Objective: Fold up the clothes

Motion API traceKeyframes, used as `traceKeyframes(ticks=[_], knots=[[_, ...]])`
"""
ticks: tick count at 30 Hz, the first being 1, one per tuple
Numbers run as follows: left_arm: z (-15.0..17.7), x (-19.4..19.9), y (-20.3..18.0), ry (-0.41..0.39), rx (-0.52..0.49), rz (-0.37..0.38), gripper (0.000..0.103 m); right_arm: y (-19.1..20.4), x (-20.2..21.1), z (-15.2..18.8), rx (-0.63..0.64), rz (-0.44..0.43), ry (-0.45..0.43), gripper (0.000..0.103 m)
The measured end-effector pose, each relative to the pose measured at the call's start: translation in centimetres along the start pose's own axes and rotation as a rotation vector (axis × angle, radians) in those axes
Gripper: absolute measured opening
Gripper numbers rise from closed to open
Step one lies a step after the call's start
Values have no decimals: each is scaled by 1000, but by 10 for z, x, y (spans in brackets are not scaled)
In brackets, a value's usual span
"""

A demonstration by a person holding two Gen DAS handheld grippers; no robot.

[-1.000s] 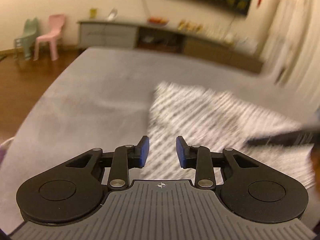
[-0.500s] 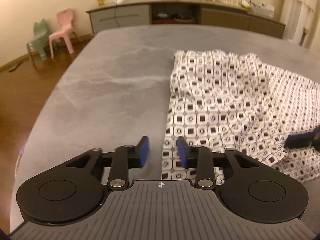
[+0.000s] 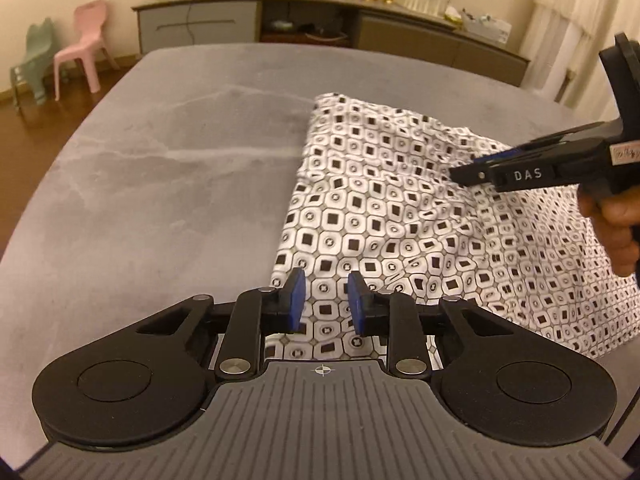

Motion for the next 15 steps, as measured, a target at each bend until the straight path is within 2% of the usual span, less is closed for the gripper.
traceKeyframes(ticks=[1,3,6,8,10,12,14,15], knots=[[-1,2,-2,-10,-3,0,19,-1,1,0,-11,11,28,31],[-7,11,-7,-71,-13,30,21,12,12,-19,35,30,-29,30],[-11,21,-16,-120,-28,109,23,41,13,-61,79,-16,-128,30],[-9,18,-20,-101,-45,137,23,53,-14,-85,111,-46,-117,28],[-3,8,-21,-60,-74,124,23,56,-50,-94,97,-58,-50,27],[4,-1,-17,-17,-95,81,21,48,-83,-91,91,-29,-2,25],[7,-2,-14,-7,-108,66,22,34,-86,-90,77,0,-6,25],[7,-2,-13,-4,-108,64,22,24,-85,-88,48,8,-3,20]])
Point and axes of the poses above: each gripper's, at about its wrist camera, not at the fingertips, and x roughly against the way its jaws point, y to its left, z to its underside, the point moved 6 cm from there along -x, roughly the way its jaws point, and after that the axes turned 8 degrees about x, right-handed, at the moved point
